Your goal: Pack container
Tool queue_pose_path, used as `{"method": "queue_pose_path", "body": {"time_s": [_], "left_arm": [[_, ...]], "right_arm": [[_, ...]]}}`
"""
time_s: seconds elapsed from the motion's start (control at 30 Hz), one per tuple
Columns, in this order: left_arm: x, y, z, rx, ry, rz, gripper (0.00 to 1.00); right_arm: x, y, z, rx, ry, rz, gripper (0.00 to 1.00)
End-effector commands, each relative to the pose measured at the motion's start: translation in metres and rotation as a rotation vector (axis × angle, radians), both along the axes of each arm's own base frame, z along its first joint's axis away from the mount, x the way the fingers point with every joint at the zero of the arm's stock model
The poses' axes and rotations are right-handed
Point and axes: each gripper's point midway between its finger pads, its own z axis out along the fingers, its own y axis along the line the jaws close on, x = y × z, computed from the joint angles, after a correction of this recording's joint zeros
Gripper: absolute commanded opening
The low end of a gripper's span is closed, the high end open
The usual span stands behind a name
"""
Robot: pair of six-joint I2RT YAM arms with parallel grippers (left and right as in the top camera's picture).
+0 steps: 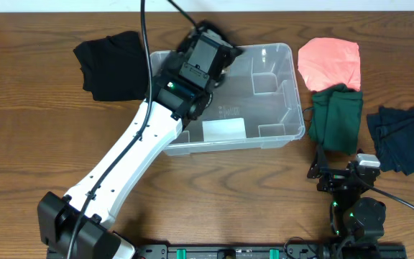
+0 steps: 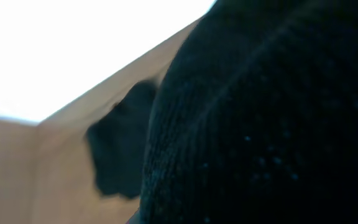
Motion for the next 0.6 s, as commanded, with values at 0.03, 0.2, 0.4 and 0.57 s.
{"method": "queue_pose_path", "body": {"time_s": [0.03,0.2,0.4,0.57], "left_arm": [[-0.004,0.033,0.036,-0.086,-0.176,0.272,0.06],[-0.007,0.027,0.010,-0.185,-0.126,0.348,0.06],[0.005,0.001,-0.046,-0.339,-0.038,0.434,0.06],[0.022,-0.017,-0.085,-0.446,-0.028,0.516,0.06]], "right_arm": [[0.000,-0.002,-0.001,0.010,-0.002,-0.009,0.99],[0.000,-0.002,-0.001,0.010,-0.002,-0.009,0.99],[0.000,-0.002,-0.001,0.010,-0.002,-0.009,0.99],[0.000,-0.002,-0.001,0.010,-0.002,-0.009,0.99]]}}
